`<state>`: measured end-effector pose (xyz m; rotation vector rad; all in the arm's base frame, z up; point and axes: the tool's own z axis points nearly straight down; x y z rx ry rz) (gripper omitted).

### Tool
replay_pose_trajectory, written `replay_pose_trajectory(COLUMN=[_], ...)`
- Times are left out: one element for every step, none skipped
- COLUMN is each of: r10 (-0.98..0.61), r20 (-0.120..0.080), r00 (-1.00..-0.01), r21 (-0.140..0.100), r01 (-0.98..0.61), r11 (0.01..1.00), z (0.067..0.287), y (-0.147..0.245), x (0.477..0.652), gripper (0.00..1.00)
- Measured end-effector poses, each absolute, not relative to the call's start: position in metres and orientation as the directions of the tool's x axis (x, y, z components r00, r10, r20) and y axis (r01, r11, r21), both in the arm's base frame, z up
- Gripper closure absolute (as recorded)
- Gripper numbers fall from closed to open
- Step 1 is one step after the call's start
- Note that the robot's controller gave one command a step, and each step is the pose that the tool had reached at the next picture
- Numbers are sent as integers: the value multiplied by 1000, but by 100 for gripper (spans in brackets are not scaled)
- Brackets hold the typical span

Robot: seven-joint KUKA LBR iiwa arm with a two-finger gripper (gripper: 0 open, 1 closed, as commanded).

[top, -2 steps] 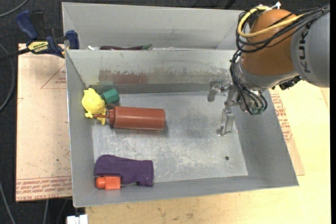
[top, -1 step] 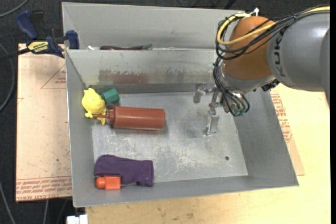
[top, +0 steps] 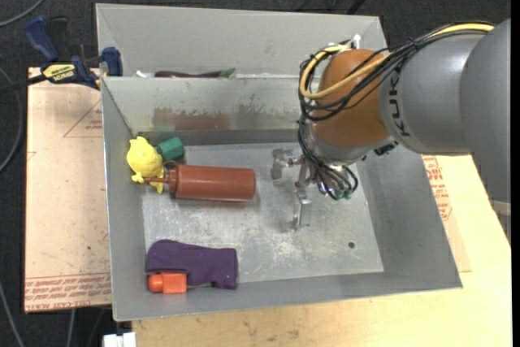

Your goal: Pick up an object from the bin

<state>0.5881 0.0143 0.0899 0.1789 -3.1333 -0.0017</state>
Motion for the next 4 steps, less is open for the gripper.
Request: replay_pose_trajectory(r10=[-141, -129, -131, -131], r20=[-7, -6, -8, -10], r00=[-990, -992, -991, -991], r21=[4, -2, 1, 3], r01=[-141, -129, -131, -131], r11=[990, 992, 991, 991], z=[84, 80, 78, 77], y=[26, 60, 76, 87], x=[618, 634, 635, 628], gripper=[0, 0, 0, 0])
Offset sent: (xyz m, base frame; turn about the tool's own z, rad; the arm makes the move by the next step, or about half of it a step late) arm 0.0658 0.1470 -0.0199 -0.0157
